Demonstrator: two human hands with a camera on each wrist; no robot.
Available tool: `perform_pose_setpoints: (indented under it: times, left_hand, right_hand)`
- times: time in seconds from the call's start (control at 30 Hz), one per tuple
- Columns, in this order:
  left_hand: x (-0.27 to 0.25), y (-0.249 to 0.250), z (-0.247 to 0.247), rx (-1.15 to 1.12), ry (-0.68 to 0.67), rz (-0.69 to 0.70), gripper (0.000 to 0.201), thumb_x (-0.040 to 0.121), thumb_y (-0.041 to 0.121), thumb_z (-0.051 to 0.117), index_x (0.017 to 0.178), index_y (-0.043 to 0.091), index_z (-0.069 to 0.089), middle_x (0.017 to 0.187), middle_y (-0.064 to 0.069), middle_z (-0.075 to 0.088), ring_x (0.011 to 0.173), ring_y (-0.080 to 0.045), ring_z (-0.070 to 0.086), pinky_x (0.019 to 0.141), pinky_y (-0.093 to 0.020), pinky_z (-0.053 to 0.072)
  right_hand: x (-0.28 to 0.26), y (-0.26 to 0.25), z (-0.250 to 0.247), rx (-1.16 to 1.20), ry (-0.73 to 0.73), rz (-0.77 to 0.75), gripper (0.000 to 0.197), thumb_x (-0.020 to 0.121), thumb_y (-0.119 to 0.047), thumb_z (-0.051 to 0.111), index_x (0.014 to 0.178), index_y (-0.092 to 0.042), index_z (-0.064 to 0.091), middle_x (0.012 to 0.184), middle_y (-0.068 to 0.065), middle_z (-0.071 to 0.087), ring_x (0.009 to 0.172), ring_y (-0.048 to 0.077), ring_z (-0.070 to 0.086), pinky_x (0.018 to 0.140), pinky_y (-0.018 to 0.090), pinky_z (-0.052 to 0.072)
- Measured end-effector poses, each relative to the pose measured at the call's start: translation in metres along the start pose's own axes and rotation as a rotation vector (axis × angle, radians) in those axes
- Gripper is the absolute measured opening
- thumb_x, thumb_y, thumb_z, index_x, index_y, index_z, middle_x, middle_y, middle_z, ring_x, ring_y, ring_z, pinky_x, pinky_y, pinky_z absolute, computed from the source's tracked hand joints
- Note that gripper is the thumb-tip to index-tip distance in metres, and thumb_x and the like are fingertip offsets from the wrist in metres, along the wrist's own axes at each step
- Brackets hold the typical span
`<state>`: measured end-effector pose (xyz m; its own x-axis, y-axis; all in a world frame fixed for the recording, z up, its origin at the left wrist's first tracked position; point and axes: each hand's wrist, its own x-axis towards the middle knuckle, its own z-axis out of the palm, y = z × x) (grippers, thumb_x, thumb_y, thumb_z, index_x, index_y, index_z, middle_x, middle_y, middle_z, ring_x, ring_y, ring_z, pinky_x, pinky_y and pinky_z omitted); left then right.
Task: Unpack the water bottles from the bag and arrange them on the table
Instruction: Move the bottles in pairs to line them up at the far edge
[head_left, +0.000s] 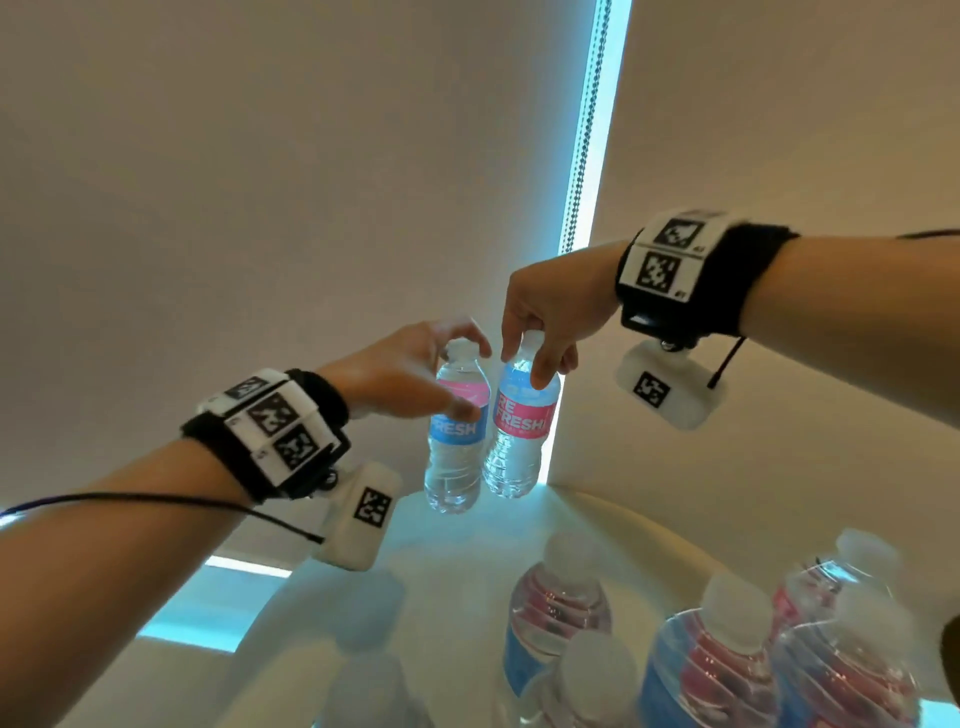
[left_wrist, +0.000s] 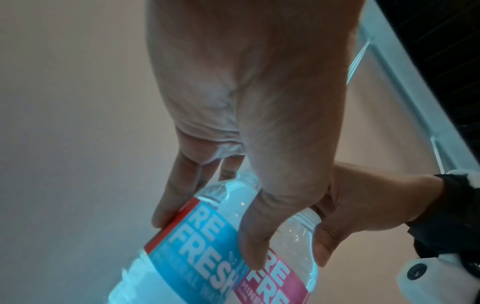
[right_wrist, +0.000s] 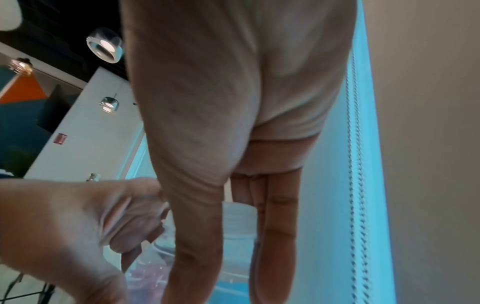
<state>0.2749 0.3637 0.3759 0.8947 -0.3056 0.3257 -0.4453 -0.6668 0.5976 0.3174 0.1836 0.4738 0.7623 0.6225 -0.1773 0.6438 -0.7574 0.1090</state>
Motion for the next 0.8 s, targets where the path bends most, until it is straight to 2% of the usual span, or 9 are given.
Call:
perform_pose_setpoints:
  times: [0.07,0.1,0.2,0.3,0.37,0.47,0.57,0.7,0.8]
  left_hand:
    - [0.017,-0.008,0.014,0.014,0.002,-0.03,0.053,0.063,0.022,0.082,0.108,0.034,0.057,0.104,-0.009,0.068,0.078,-0.016,0.059,0.082,-0.046,0.056]
    - [0.024,-0.012,0.02,0.018,0.0,-0.046,0.051,0.065,0.019,0.083,0.107,0.033,0.056,0.101,-0.009,0.069,0.076,-0.017,0.058,0.079,-0.044,0.056]
    - [0.042,-0.025,0.036,0.019,-0.011,-0.099,0.05,0.069,0.013,0.082,0.108,0.03,0.055,0.101,-0.011,0.068,0.077,-0.018,0.056,0.071,-0.033,0.051]
    - [0.052,-0.035,0.047,0.012,-0.024,-0.159,0.051,0.067,0.014,0.081,0.107,0.032,0.056,0.103,-0.011,0.068,0.084,-0.027,0.062,0.081,-0.042,0.056]
    - [0.056,-0.039,0.05,-0.01,-0.031,-0.177,0.051,0.065,0.015,0.08,0.105,0.033,0.056,0.101,-0.007,0.067,0.089,-0.032,0.064,0.086,-0.048,0.056]
    - [0.062,-0.043,0.051,-0.038,-0.04,-0.189,0.052,0.062,0.016,0.079,0.105,0.032,0.057,0.102,-0.011,0.066,0.083,-0.024,0.06,0.086,-0.05,0.056]
    - [0.065,-0.043,0.051,-0.036,-0.061,-0.195,0.052,0.062,0.014,0.08,0.104,0.033,0.057,0.108,-0.016,0.066,0.084,-0.023,0.059,0.083,-0.05,0.058]
    - [0.067,-0.045,0.052,-0.056,-0.102,-0.202,0.058,0.071,0.003,0.081,0.116,0.029,0.056,0.105,-0.009,0.066,0.08,-0.017,0.06,0.067,-0.034,0.059]
    - [0.065,-0.046,0.053,-0.063,-0.107,-0.209,0.066,0.071,0.004,0.082,0.125,0.028,0.052,0.103,-0.004,0.064,0.079,-0.015,0.059,0.069,-0.032,0.058]
  right_hand:
    - [0.015,0.014,0.015,0.018,-0.014,0.014,0.048,0.078,-0.025,0.086,0.123,-0.02,0.07,0.061,-0.004,0.074,0.068,0.014,0.079,0.056,0.008,0.048]
    - [0.021,0.021,0.022,0.025,-0.022,0.022,0.049,0.078,-0.025,0.086,0.124,-0.02,0.07,0.065,-0.002,0.075,0.07,0.015,0.079,0.057,0.009,0.049]
    - [0.037,0.037,0.04,0.032,-0.032,0.039,0.048,0.08,-0.025,0.085,0.125,-0.02,0.069,0.068,-0.002,0.076,0.076,0.019,0.08,0.066,0.017,0.05]
    - [0.049,0.046,0.053,0.058,-0.034,0.048,0.047,0.081,-0.025,0.084,0.125,-0.019,0.069,0.054,-0.011,0.07,0.079,0.022,0.08,0.072,0.019,0.053]
    - [0.054,0.048,0.058,0.06,-0.046,0.058,0.047,0.082,-0.025,0.083,0.126,-0.018,0.068,0.059,-0.009,0.072,0.08,0.022,0.08,0.078,0.021,0.055]
    - [0.06,0.052,0.063,0.06,-0.054,0.066,0.048,0.082,-0.027,0.082,0.127,-0.018,0.068,0.071,0.0,0.075,0.076,0.02,0.078,0.09,0.03,0.058]
    - [0.063,0.053,0.063,0.066,-0.061,0.068,0.048,0.084,-0.029,0.081,0.129,-0.02,0.067,0.076,0.003,0.077,0.069,0.013,0.075,0.097,0.034,0.058]
    - [0.062,0.055,0.064,0.075,-0.067,0.075,0.048,0.083,-0.033,0.081,0.127,-0.021,0.067,0.085,0.009,0.08,0.068,0.013,0.075,0.098,0.033,0.057]
    - [0.061,0.055,0.066,0.082,-0.049,0.086,0.047,0.083,-0.036,0.08,0.125,-0.022,0.067,0.082,0.007,0.08,0.066,0.011,0.074,0.092,0.028,0.056]
